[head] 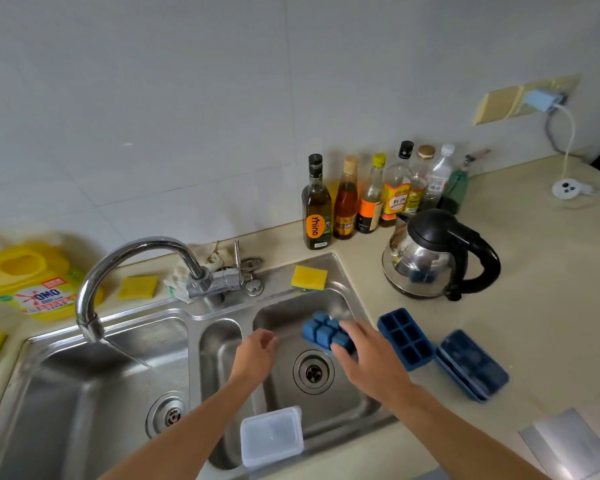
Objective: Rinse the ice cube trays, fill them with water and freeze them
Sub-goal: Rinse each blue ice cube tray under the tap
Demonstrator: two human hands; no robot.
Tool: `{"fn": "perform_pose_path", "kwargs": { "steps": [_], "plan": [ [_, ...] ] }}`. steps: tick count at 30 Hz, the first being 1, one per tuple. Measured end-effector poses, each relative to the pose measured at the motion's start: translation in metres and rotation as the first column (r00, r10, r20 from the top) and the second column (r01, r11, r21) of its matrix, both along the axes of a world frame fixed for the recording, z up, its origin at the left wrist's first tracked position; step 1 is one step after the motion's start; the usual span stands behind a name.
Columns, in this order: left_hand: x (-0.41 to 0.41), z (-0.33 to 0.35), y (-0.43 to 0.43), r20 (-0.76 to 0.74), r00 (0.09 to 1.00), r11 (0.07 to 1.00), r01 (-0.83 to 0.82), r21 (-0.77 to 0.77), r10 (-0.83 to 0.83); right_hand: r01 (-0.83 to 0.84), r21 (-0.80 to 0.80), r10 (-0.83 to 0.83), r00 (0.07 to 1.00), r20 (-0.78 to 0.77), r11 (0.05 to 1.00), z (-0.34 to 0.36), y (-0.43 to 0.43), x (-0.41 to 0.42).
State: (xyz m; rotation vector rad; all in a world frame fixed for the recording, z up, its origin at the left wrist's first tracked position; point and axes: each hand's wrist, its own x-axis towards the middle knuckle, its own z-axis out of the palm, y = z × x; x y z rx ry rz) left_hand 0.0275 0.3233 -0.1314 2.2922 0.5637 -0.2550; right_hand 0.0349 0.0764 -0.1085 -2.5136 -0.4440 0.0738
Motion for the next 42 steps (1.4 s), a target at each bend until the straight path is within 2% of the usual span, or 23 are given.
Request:
{"fn": "perform_pose_path", "kwargs": {
  "steps": [3,5,7,9,10,11,14,15,17,19,22,25,27,30,33,35,37,40,42],
  "plan": [
    [0.006,-0.008,0.003,-0.02,1.0,1.0,0.0,-0.014,-0.001,0.002,0.229,-0.065,0.961,0.267,0.973,0.043,0.025,0.028],
    [0.012,-0.01,0.003,-0.01,1.0,1.0,0.015,-0.027,-0.016,-0.027,0.295,-0.081,0.935,0.346,0.955,0.053,0.032,0.038],
    [0.016,-0.011,0.003,-0.004,0.999,0.998,0.036,-0.042,-0.036,-0.016,0.18,-0.028,0.972,0.234,0.984,0.036,0.027,0.034],
    [0.02,-0.013,0.006,-0.013,0.999,0.997,0.041,-0.066,-0.042,-0.078,-0.141,0.08,0.997,0.012,0.987,0.003,0.017,0.018],
    [0.022,-0.016,0.008,-0.015,0.999,0.996,0.048,-0.075,-0.049,-0.115,-0.234,0.1,0.992,-0.078,0.965,-0.011,0.012,0.012],
    [0.023,-0.018,0.01,-0.013,0.998,0.995,0.055,-0.084,-0.057,-0.101,-0.224,0.079,0.991,-0.105,0.969,-0.02,0.01,0.009],
    [0.028,-0.022,0.016,-0.007,0.998,0.994,0.068,-0.089,-0.069,0.138,0.024,-0.136,0.989,-0.064,0.99,-0.019,0.019,0.016],
    [0.029,-0.023,0.015,-0.009,0.997,0.993,0.082,-0.087,-0.083,0.188,0.057,-0.182,0.979,-0.096,0.981,-0.016,0.022,0.019],
    [0.03,-0.023,0.014,-0.004,0.994,0.99,0.109,-0.09,-0.11,0.173,-0.005,-0.171,0.969,-0.179,0.985,-0.015,0.022,0.02],
    [0.031,-0.02,0.009,0.01,0.991,0.985,0.134,-0.113,-0.134,0.248,0.079,-0.217,0.935,-0.282,0.966,-0.013,0.018,0.018],
    [0.035,-0.012,-0.005,0.05,0.985,0.976,0.169,-0.135,-0.164,0.457,0.347,-0.286,0.849,-0.444,0.819,-0.001,0.011,0.026],
    [0.04,0.003,-0.025,0.147,0.978,0.967,0.174,-0.186,-0.147,0.596,0.459,-0.159,0.707,-0.689,0.659,0.014,0.004,0.03],
    [0.046,0.016,-0.039,0.229,0.966,0.957,0.174,-0.233,-0.12,0.672,0.494,-0.034,0.61,-0.792,0.552,0.024,-0.005,0.027],
    [0.052,0.03,-0.064,0.303,0.944,0.93,0.224,-0.292,-0.132,0.759,0.489,0.087,0.504,-0.859,0.43,0.038,-0.023,0.021],
    [0.054,0.037,-0.091,0.368,0.92,0.916,0.257,-0.308,-0.135,0.82,0.445,0.149,0.421,-0.895,0.359,0.053,-0.048,0.018],
    [0.059,0.039,-0.11,0.369,0.918,0.915,0.268,-0.302,-0.147,0.799,0.434,0.146,0.413,-0.899,0.416,0.059,-0.07,0.016],
    [0.066,0.04,-0.129,0.326,0.929,0.914,0.279,-0.296,-0.177,0.749,0.404,0.048,0.448,-0.893,0.525,0.061,-0.095,0.016],
    [0.078,0.036,-0.154,0.246,0.928,0.926,0.328,-0.185,-0.28,0.684,0.358,-0.188,0.587,-0.788,0.635,0.057,-0.133,0.016],
    [0.084,0.033,-0.168,0.222,0.897,0.915,0.401,-0.05,-0.381,0.626,0.304,-0.339,0.696,-0.633,0.718,0.049,-0.158,0.015]
  ]
}}
